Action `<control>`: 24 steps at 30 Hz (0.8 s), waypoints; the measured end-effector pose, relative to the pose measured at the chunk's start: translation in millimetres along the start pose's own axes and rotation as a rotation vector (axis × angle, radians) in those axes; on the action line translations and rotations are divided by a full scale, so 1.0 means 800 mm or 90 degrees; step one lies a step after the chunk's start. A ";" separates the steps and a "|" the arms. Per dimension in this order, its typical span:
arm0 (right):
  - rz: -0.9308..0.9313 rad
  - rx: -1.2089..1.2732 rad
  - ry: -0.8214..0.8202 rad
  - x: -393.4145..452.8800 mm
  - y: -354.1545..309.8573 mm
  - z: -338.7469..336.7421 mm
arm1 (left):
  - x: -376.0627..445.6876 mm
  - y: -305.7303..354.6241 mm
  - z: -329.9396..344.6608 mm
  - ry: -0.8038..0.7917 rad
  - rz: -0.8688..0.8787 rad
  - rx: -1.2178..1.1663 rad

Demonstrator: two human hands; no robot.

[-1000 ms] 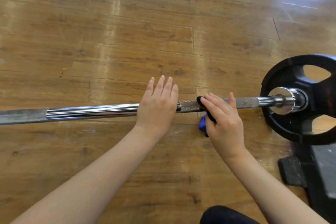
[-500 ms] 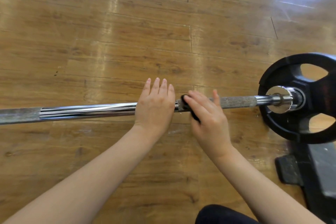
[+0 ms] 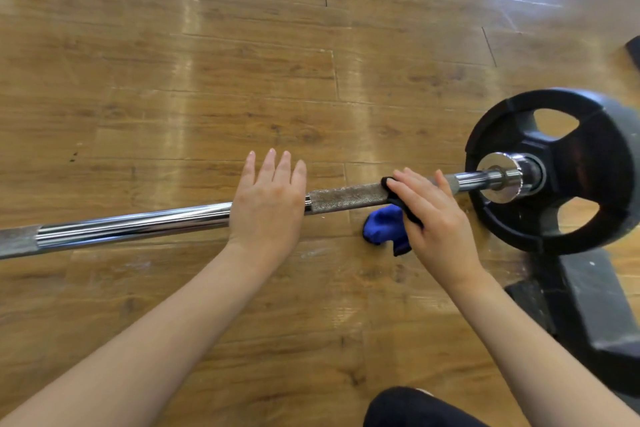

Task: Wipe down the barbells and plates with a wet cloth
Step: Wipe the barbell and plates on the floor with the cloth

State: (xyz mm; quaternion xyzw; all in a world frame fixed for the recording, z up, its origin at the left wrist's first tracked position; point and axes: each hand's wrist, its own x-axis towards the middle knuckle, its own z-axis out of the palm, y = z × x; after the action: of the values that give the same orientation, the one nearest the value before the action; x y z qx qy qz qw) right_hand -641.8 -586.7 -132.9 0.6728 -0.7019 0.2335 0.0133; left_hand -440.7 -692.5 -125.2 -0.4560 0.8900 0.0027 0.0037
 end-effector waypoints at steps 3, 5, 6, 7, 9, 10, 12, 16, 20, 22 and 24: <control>0.036 -0.002 0.063 0.004 -0.014 0.009 | 0.004 0.007 0.007 0.030 0.019 -0.007; -0.015 0.025 0.075 0.015 -0.045 0.028 | 0.004 0.010 0.003 0.058 0.035 -0.017; -0.054 0.040 0.070 0.018 -0.062 0.038 | 0.005 0.011 0.001 0.054 0.039 -0.025; -0.081 0.050 0.061 0.019 -0.076 0.046 | 0.005 0.011 0.000 0.048 0.049 -0.034; -0.098 0.054 0.041 0.017 -0.085 0.050 | 0.004 0.009 0.000 0.040 0.059 -0.050; -0.097 0.049 0.038 0.014 -0.080 0.047 | 0.004 0.008 0.000 0.037 0.061 -0.056; -0.071 0.028 0.055 0.004 -0.058 0.036 | 0.002 0.007 0.000 0.033 0.064 -0.070; 0.000 -0.016 0.102 -0.006 -0.031 0.027 | 0.002 0.007 0.002 0.004 0.058 -0.082; -0.027 -0.011 0.099 -0.009 -0.077 0.051 | 0.003 0.008 0.003 0.015 0.069 -0.066; -0.046 -0.002 0.062 -0.011 -0.083 0.052 | 0.003 0.007 0.000 0.010 0.079 -0.062; -0.060 -0.008 0.040 -0.012 -0.065 0.044 | 0.002 0.006 0.000 0.022 0.074 -0.057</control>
State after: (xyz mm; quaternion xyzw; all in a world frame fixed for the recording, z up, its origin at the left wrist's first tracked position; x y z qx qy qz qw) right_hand -580.9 -589.1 -151.3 0.6975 -0.6700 0.2491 0.0510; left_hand -445.9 -691.0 -125.0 -0.4033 0.9138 0.0349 -0.0319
